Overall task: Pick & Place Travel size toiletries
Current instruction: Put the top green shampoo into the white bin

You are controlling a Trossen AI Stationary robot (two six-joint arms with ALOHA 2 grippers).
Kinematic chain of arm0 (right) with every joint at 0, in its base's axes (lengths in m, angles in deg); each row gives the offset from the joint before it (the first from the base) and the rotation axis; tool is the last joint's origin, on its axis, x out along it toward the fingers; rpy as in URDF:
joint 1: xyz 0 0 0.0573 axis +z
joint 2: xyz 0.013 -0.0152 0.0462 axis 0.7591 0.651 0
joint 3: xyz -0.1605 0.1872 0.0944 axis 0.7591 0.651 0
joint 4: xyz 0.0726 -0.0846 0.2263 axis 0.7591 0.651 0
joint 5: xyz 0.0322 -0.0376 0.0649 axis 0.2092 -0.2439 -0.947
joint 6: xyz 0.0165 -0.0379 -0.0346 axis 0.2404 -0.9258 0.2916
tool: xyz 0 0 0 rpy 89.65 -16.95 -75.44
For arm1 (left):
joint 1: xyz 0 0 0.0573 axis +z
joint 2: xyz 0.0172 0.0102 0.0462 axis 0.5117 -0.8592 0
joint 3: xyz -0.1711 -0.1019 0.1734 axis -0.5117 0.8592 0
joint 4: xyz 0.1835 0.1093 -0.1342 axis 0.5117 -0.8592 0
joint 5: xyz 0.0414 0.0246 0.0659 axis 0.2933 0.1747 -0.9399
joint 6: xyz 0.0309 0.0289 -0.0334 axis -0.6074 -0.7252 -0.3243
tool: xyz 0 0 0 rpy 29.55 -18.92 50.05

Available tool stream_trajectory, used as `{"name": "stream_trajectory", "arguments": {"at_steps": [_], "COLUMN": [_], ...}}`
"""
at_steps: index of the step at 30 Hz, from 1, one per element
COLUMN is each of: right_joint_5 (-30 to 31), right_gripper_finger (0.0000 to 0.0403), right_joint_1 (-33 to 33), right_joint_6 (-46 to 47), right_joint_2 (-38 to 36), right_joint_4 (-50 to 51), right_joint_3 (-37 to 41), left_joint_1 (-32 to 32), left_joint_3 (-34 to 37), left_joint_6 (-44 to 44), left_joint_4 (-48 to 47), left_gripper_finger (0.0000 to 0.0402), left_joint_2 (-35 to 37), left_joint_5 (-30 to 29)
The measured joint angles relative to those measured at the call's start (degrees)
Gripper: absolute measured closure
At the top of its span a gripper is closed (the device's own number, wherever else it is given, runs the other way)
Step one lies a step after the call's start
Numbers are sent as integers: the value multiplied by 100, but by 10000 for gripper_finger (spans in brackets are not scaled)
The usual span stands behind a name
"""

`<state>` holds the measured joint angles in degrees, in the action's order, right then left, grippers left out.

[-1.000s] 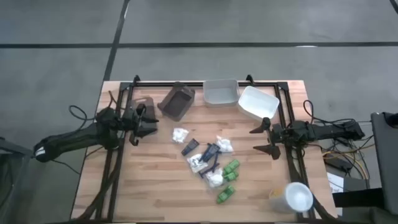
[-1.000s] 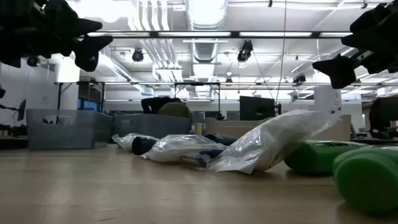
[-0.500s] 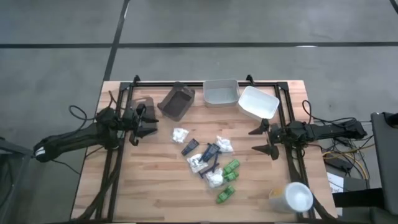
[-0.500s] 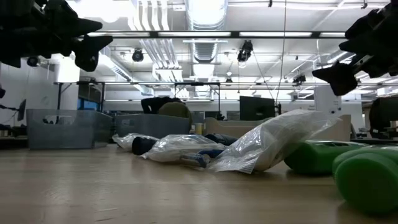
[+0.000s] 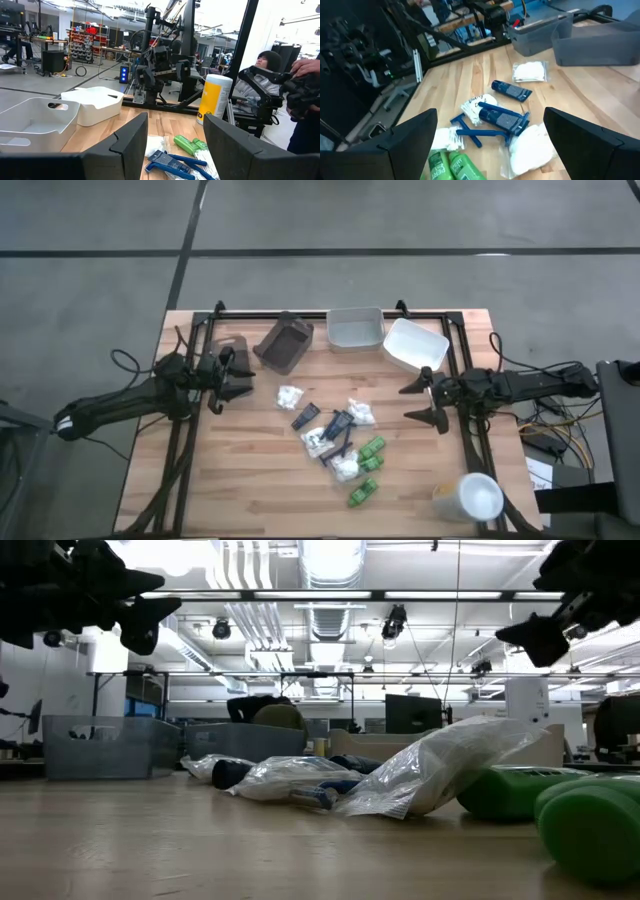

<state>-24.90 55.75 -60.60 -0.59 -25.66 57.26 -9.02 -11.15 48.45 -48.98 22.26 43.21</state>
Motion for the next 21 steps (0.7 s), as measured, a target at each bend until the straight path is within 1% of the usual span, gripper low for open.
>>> {"name": "stream_trajectory", "arguments": {"at_steps": [3,9,18,21], "right_joint_5": [2,1,-9,-9], "right_gripper_finger": [39,39,39,39], "right_joint_1": [0,75,474,625], "right_joint_6": [-171,-206,-544,-464], "right_joint_2": [401,1323,2666,3145], "right_joint_4": [200,513,625,625], "right_joint_3": [-396,-1166,-2106,-2399], "left_joint_1": [1,1,1,2], "left_joint_3": [1,1,1,0], "left_joint_6": [0,0,0,0], "left_joint_4": [0,2,2,0], "left_gripper_finger": [204,204,204,204], "left_joint_2": [0,1,1,0], "left_joint_5": [0,0,0,-2]}}
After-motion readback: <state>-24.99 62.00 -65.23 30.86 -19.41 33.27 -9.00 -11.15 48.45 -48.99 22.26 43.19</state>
